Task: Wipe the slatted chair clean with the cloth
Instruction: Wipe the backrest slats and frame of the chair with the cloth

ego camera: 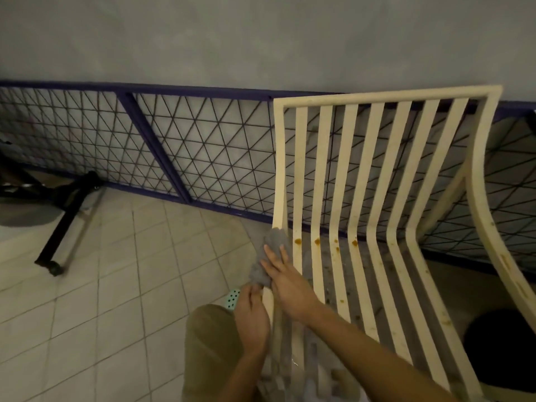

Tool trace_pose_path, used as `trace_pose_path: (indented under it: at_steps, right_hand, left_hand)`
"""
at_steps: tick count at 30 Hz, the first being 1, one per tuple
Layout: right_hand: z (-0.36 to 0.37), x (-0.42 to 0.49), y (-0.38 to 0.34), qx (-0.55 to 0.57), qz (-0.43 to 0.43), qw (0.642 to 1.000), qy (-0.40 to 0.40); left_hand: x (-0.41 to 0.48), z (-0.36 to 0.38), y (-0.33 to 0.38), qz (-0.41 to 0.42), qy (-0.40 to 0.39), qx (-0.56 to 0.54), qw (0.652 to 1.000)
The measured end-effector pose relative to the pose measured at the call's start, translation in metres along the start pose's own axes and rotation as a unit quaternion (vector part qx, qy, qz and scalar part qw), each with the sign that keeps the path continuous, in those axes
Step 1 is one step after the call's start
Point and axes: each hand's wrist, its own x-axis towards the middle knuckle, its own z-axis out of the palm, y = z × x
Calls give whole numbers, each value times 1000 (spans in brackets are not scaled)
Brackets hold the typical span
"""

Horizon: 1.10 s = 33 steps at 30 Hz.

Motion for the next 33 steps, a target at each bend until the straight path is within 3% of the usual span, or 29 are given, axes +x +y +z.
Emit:
trace_pose_path:
  at_steps: [1,5,11,15,18,23,27,33]
  right_hand:
    - [-8,15,8,-39,-4,999,18]
    - [-10,55,22,-22,87,994,-61]
    - [14,8,-13,104,92,990,0]
    - [17,-34,-44,235,109,965,41]
    - [19,-49,-54,266,121,954,66]
    - [9,-10,-32,248,115,960,57]
    - [3,50,12,159,143,976,29]
    - [-1,53,7,175,150,972,35]
  left_hand:
    - [-1,-1,0,13,-5,9,1000]
    - [7,-5,-3,30,-29,30,999]
    - [10,-6,-6,29,-25,-17,999]
    - [4,-7,-2,9,-17,-84,996]
    - [0,-9,7,8,-13,-104,994]
    - [1,-6,3,17,-41,-62,997]
    - [4,-6,1,39,-52,4,998]
    - [1,-10,7,10,-89,-7,996]
